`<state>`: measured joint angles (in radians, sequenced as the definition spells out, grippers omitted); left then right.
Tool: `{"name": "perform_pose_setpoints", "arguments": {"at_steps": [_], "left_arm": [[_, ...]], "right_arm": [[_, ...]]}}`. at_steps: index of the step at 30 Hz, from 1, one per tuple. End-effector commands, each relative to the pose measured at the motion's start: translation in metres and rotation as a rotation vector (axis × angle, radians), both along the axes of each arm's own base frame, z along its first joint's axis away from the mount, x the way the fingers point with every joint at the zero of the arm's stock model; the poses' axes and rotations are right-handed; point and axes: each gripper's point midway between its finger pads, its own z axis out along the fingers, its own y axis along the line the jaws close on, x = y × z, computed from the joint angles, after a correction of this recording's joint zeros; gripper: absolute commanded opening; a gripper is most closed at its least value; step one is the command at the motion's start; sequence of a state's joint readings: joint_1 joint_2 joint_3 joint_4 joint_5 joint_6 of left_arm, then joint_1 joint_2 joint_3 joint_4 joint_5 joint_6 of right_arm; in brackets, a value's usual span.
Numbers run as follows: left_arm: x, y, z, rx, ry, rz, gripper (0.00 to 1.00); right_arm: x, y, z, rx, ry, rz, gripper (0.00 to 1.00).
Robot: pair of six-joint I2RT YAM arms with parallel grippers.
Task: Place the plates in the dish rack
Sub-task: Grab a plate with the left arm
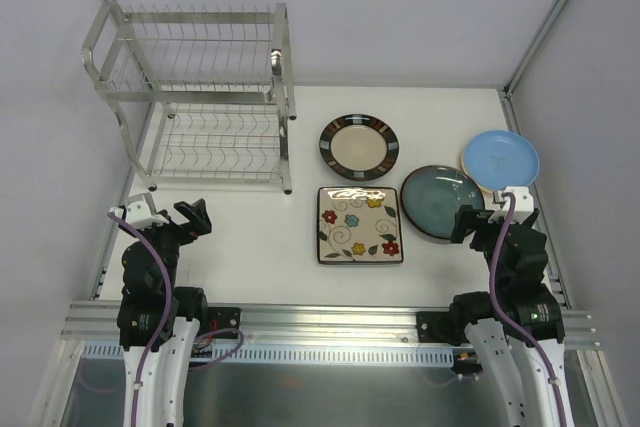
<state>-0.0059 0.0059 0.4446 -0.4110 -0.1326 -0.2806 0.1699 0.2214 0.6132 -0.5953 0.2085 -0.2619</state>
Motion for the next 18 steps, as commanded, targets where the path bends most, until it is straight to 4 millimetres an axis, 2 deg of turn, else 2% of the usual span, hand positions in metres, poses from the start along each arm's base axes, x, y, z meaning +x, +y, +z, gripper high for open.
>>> {"name": "perform_pose_setpoints", "arguments": {"at_steps": [1,8,9,12,18], "left_arm": [[-0.013,-0.003,0.020,-0.020,-0.113,-0.014,0.99],[-0.010,-0.008,0.017,-0.025,-0.084,-0.038,0.99],[-0.009,-0.008,0.017,-0.029,-0.082,-0.039,0.99],[-0.008,-0.010,0.015,-0.033,-0.067,-0.050,0.99],[-0.007,-0.009,0.014,-0.034,-0.063,-0.040,0.99]], "right_arm": [[0.001,0.004,0.019,0.032,-0.045,0.012,0.99],[0.008,0.017,0.013,0.081,0.036,0.046,1.00],[0.009,0.022,0.013,0.105,0.046,0.060,1.00],[0.011,0.053,0.010,0.193,0.112,0.191,1.00],[0.022,0.070,-0.006,0.319,0.260,0.180,1.00]]}}
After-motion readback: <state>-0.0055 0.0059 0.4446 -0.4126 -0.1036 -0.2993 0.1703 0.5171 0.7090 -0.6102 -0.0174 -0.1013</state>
